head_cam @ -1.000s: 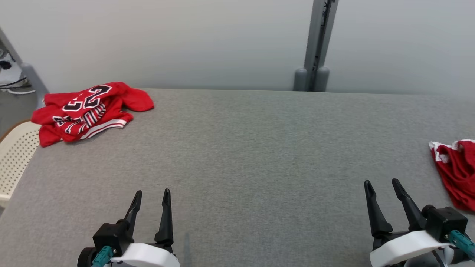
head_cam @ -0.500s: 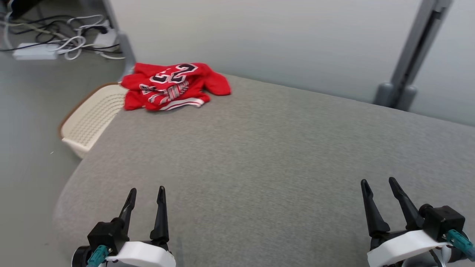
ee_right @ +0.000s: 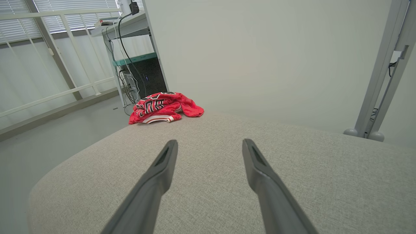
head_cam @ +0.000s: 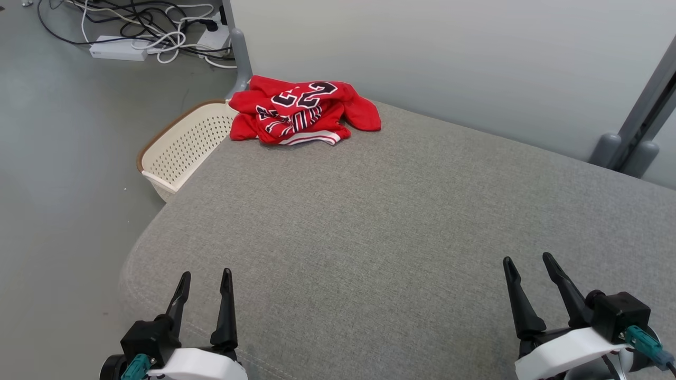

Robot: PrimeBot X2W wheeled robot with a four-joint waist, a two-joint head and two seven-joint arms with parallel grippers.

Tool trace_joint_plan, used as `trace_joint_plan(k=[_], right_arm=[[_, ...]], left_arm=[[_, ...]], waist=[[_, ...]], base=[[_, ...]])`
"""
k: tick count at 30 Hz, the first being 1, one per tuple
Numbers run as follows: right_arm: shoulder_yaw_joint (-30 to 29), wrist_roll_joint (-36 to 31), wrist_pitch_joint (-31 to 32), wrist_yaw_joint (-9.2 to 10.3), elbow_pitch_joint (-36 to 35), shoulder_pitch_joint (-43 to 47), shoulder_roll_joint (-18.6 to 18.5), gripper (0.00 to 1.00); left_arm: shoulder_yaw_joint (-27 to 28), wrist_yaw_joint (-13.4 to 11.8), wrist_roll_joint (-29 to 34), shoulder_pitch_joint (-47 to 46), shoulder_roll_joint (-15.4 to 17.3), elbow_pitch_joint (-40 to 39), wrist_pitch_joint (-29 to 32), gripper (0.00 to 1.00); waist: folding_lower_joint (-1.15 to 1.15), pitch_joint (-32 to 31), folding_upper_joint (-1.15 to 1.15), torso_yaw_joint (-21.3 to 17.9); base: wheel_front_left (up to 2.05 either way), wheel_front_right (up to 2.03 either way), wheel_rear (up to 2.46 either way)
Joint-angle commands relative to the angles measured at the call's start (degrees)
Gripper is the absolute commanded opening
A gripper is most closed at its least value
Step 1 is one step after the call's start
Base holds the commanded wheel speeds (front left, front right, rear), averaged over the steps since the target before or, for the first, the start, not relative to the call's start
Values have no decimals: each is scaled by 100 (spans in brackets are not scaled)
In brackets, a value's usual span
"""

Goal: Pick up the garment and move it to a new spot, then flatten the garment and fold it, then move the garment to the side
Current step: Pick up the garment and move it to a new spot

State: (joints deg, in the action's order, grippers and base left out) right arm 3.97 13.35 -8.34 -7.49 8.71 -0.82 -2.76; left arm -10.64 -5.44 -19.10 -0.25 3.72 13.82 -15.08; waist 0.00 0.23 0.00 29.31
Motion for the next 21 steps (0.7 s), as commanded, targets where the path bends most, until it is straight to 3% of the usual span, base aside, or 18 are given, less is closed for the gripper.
trace_joint_plan(k=[1, 12, 21], right_arm=[[3, -35, 9, -2, -25, -35, -29, 100], [-125, -309, 186, -2, -350, -241, -31, 100], [-376, -730, 270, -2, -930, -802, -30, 100]], left_arm=[[27, -7, 29, 28, 20, -26, -9, 100], [211, 82, 42, -451, 123, -198, -10, 100], [532, 574, 213, -2681, 1277, 112, 452, 100]], waist=[[0, 26, 0, -22], [0, 604, 0, -424], [0, 1647, 0, -1138]], base=[[0, 0, 0], [0, 0, 0], [0, 0, 0]])
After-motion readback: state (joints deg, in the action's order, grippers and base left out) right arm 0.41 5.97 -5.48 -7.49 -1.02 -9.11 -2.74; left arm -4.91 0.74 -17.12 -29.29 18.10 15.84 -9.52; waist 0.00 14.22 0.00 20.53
